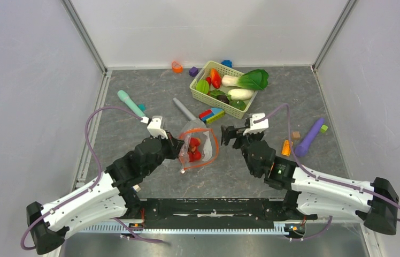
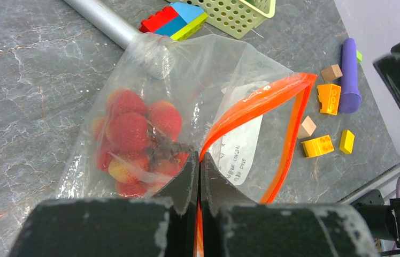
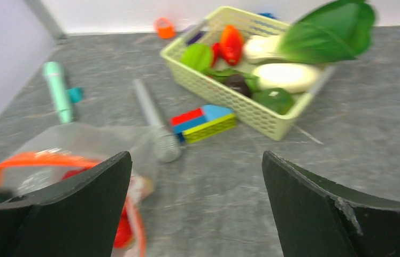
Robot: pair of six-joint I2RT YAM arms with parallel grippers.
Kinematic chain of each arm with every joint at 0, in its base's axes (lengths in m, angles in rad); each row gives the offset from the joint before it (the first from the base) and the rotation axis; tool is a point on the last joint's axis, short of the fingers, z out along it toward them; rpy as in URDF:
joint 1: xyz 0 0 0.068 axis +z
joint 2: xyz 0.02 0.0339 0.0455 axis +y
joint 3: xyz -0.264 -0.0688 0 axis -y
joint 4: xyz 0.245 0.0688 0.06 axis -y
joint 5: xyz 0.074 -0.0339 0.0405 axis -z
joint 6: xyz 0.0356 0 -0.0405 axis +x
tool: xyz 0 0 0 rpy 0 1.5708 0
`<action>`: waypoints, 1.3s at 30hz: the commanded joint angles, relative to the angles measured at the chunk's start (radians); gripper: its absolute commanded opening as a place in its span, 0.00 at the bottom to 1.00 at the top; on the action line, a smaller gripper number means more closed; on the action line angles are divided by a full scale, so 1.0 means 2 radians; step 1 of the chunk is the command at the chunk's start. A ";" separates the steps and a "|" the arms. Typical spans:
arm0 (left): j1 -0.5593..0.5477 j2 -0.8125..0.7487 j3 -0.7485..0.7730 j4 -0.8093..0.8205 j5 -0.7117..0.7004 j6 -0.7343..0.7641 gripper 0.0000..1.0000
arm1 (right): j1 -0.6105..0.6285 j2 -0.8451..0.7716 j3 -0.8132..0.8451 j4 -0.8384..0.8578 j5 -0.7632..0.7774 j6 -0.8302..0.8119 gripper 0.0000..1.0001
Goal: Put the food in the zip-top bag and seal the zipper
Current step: Place the fake fruit in the zipper food storage bag, then pick up the fake vegetable from the bin.
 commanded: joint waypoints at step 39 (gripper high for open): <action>-0.002 0.049 0.033 0.021 0.070 0.037 0.02 | -0.549 0.450 0.466 -0.184 -0.689 -0.405 0.98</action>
